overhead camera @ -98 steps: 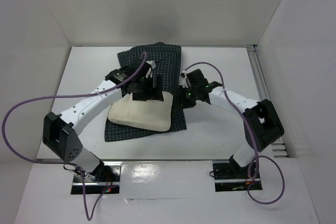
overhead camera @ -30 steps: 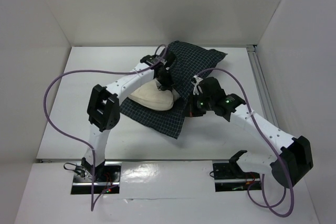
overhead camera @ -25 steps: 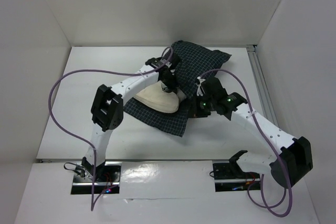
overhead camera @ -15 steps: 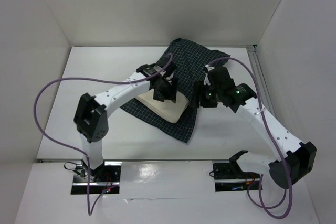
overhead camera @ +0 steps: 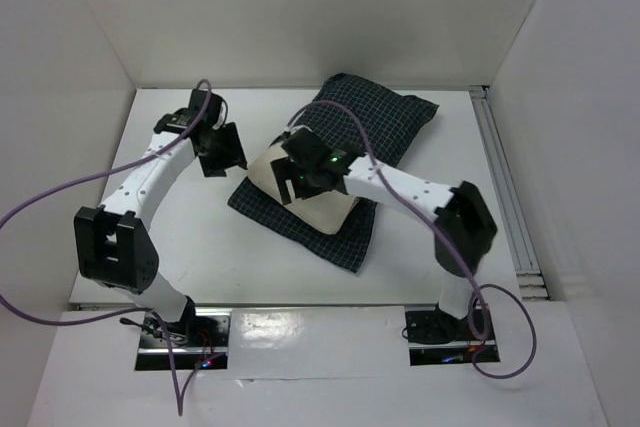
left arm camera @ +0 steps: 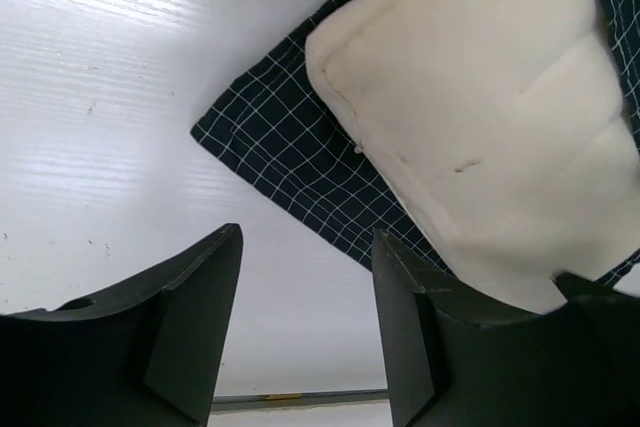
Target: Put the pillow into the pillowcase
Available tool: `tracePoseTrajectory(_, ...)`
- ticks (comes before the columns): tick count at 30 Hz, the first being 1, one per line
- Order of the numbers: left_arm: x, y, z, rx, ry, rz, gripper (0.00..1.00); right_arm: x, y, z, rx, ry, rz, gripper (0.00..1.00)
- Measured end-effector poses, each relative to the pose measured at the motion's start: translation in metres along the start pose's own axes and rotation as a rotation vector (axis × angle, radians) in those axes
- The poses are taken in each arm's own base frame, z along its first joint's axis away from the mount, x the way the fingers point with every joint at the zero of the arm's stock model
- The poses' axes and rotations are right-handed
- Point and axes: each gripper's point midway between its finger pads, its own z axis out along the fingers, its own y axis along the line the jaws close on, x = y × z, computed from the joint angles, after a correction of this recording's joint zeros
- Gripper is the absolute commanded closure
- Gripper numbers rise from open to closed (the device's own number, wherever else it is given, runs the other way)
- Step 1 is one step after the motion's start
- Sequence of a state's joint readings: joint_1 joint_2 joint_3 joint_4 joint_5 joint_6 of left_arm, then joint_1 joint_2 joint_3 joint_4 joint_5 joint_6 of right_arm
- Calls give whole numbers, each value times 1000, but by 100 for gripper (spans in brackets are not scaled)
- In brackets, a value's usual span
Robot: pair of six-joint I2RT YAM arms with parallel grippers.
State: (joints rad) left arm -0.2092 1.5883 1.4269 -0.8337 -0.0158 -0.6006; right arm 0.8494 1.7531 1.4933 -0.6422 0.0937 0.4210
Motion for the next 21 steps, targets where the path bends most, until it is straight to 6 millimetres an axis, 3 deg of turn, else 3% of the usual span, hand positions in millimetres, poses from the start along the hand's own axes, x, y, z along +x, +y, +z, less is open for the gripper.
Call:
tracePoseTrajectory(1,-3,5,0,3,0,-19,33,-2,4,16,18,-4,-16,23)
tracePoseTrajectory(3,-6,11,-3,20,-5,-47,33,4,-1,47,72,15,-50,74)
tracePoseTrajectory(4,-6,11,-5,31,-8,-53,33,10,-8,62,105,31,-59,90)
tracePoseTrajectory(5,-6,11,-7,41,-9,-58,33,17,-15,72,134,49,-67,100)
tracePoseTrajectory(7,-5,9,-9,66,-8,-60,34,31,-25,80,166,70,-68,100)
tracePoseTrajectory(9,-4,5,-10,90,-1,-59,34,37,-33,72,167,46,-64,100)
tracePoseTrajectory(12,1,-3,-8,137,18,-46,33,48,-50,28,180,11,-64,100)
tracePoseTrajectory(16,23,-8,3,178,76,-6,22,54,-94,-42,276,-64,-18,100)
tracePoseTrajectory(17,31,-10,7,188,97,8,20,55,-105,-54,311,-81,1,95)
tracePoseTrajectory(19,49,-14,15,203,146,30,19,57,-122,-69,368,-93,39,69)
tracePoseTrajectory(20,59,-15,20,209,173,37,19,57,-127,-73,387,-94,51,39)
tracePoseTrajectory(21,67,-15,24,210,194,39,19,57,-127,-74,389,-91,63,30)
